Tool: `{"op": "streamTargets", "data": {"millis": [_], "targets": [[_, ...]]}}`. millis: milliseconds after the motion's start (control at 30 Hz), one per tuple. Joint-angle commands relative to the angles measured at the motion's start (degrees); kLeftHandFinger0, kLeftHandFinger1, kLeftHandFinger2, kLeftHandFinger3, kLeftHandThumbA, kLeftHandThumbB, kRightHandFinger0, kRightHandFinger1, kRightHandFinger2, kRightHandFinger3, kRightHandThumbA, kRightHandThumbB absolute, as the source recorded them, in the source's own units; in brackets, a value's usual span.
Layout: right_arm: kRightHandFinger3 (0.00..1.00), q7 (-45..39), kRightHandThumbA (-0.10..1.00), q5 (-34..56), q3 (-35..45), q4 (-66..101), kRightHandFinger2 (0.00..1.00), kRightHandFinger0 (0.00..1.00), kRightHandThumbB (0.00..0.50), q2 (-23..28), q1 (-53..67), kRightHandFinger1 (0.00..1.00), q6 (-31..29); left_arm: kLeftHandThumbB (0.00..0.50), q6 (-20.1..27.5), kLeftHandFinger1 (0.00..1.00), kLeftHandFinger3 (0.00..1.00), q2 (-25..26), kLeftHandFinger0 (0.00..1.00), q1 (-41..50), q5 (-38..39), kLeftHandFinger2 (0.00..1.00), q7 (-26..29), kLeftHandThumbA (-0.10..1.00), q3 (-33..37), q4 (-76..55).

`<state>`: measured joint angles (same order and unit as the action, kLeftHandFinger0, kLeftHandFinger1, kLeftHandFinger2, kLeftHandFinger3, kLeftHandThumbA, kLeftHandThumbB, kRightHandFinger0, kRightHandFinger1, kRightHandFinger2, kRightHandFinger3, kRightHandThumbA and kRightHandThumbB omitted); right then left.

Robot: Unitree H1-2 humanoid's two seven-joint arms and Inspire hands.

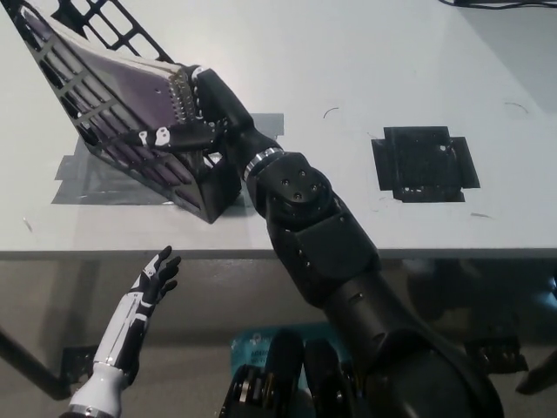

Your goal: A shelf with a book inside it is placed on the center of the desk infront of the robot. The robot uses its right hand to grab the book, take it out and hand it to a person.

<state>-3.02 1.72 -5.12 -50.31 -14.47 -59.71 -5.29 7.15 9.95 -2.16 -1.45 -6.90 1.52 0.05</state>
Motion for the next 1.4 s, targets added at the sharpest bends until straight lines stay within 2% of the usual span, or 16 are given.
{"op": "streamTargets", "data": {"millis": [0, 167, 233, 533, 567, 700, 800, 867, 933, 967, 1200, 1233, 1367], "targets": [[0.0, 4.11, 1.0, -2.06, 0.08, 3.71, 0.0, 0.0, 0.06, -1.81, -3.22, 0.0, -0.48, 0.27, 0.81, 1.0, 1.0, 1.04, 1.0, -0.4, -0.76, 1.0, -0.45, 1.0, 0.1, -1.84], [0.0, 6.0, 1.0, -2.07, 0.65, 6.71, 0.0, 0.0, 0.032, -2.34, -2.5, 0.0, 0.68, 0.271, 1.04, 1.0, 1.0, 0.77, 1.0, -0.33, -0.05, 1.0, -0.47, 1.0, -0.09, -1.62], [0.0, 6.44, 1.0, -2.1, 0.78, 7.89, 0.0, 0.0, 0.001, -2.45, -2.28, 0.0, 1.19, 0.263, 1.12, 1.0, 1.0, 0.73, 1.0, -0.28, 0.13, 1.0, -0.52, 1.0, -0.1, -1.59], [0.0, 5.69, 1.0, 1.96, 3.94, 11.12, 0.0, 0.0, 0.0, -3.71, -1.72, 0.0, 1.29, 0.267, 0.85, 1.0, 1.0, 0.77, 1.0, -0.42, 0.23, 1.0, -0.61, 1.0, -0.06, -1.82], [0.0, 5.56, 1.0, 4.34, 5.73, 12.24, 0.0, 0.0, 0.0, -4.36, -1.66, 0.0, 2.01, 0.255, 1.03, 1.0, 1.0, 0.8, 1.0, -0.49, -0.24, 1.0, -0.5, 1.0, 0.07, -1.69], [0.0, 5.18, 1.0, 9.81, 10.26, 15.06, 0.0, 0.0, 0.0, -6.25, -1.84, 0.0, 5.15, 0.255, 1.46, 1.0, 1.0, 0.93, 1.0, -0.4, -0.52, 1.0, -0.52, 1.0, 0.17, -1.52], [0.0, 4.36, 0.96, 16.44, 13.67, 17.7, 0.0, 0.0, 0.0, -7.3, -2.71, 0.0, 7.16, 0.234, 1.83, 1.0, 1.0, 1.14, 1.0, -0.43, -0.54, 1.0, -0.75, 1.0, 0.28, -1.37], [0.0, 4.8, 0.96, 18.55, 14.09, 18.95, 0.0, 0.0, 0.0, -7.3, -3.04, 0.0, 8.1, 0.244, 1.49, 1.0, 1.0, 1.18, 1.0, -0.42, -0.31, 1.0, -0.9, 1.0, 0.27, -1.48], [0.0, 5.4, 0.96, 21.89, 14.79, 21.72, 0.0, 0.0, 0.0, -7.3, -3.46, 0.0, 9.69, 0.28, 0.18, 1.0, 1.0, 0.9, 1.0, -0.25, 0.8, 1.0, -1.14, 1.0, 0.07, -1.88], [0.0, 5.86, 1.0, 23.01, 15.47, 23.81, 0.0, 0.0, 0.0, -7.3, -3.87, 0.0, 10.84, 0.278, 0.41, 1.0, 1.0, 0.83, 1.0, -0.22, 1.19, 1.0, -1.23, 1.0, 0.0, -1.66], [0.0, 8.64, 0.97, 28.54, 21.51, 31.67, 0.0, 0.0, 0.0, -7.28, -7.38, 0.0, 14.29, 0.282, 0.85, 1.0, 1.0, 1.02, 1.0, -0.2, 1.19, 1.0, -1.37, 1.0, 0.08, -1.47], [0.0, 8.93, 1.0, 29.42, 22.28, 32.28, 0.0, 0.0, 0.0, -7.08, -7.74, 0.0, 14.85, 0.274, 1.24, 1.0, 1.0, 1.07, 1.0, -0.23, 1.04, 1.0, -1.35, 1.0, 0.11, -1.34], [0.0, 10.68, 1.0, 36.39, 27.35, 34.79, 0.0, 0.0, 0.0, -5.99, -9.39, 0.0, 16.57, 0.282, 1.08, 1.0, 1.0, 1.13, 1.0, 0.18, 1.55, 1.0, -1.68, 1.0, 0.14, -1.5]]}}
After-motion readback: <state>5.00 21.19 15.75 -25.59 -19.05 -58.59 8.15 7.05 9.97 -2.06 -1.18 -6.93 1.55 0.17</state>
